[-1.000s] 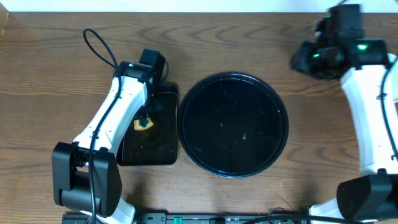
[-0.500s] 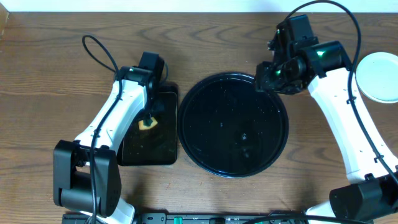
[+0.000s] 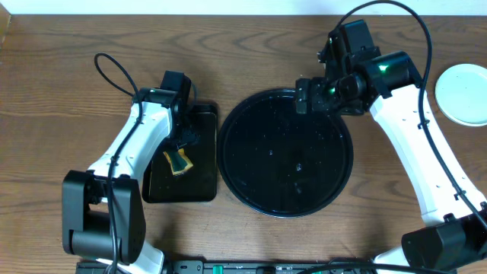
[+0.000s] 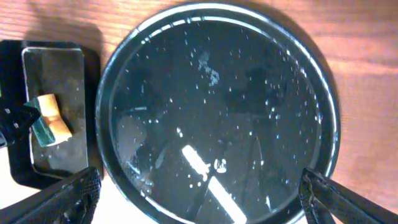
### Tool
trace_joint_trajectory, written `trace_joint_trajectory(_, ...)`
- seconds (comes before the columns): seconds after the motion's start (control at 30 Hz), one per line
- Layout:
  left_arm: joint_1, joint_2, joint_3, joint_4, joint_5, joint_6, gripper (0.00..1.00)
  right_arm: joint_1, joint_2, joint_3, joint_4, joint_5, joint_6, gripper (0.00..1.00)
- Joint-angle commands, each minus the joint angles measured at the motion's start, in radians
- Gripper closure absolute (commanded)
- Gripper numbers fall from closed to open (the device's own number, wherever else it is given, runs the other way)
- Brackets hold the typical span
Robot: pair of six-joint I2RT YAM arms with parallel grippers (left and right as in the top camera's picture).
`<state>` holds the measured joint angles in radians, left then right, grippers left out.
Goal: Clean dirty plates on tray and stack at the side
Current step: 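Lower the sponge onto the small black tray with the left gripper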
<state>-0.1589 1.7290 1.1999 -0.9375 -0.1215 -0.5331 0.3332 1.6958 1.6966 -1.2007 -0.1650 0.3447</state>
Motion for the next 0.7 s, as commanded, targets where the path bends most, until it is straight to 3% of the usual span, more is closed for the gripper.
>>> trace_joint_trajectory(0.0, 0.002, -0.077, 0.04, 0.005, 0.002, 0.061, 0.21, 0.01, 0.019, 0.01, 0.028, 0.007, -0.072, 0.01)
trace_joint_trajectory(0.4, 0.002, -0.486, 0.057, 0.036, 0.003, 0.175, 0.17, 0.01, 0.019, 0.01, 0.088, 0.135, -0.077, 0.01)
trace_joint_trajectory(0.67, 0.003, -0.799, 0.057, -0.004, 0.006, 0.174, 0.17, 0.008, 0.019, 0.01, 0.103, 0.169, -0.077, 0.01)
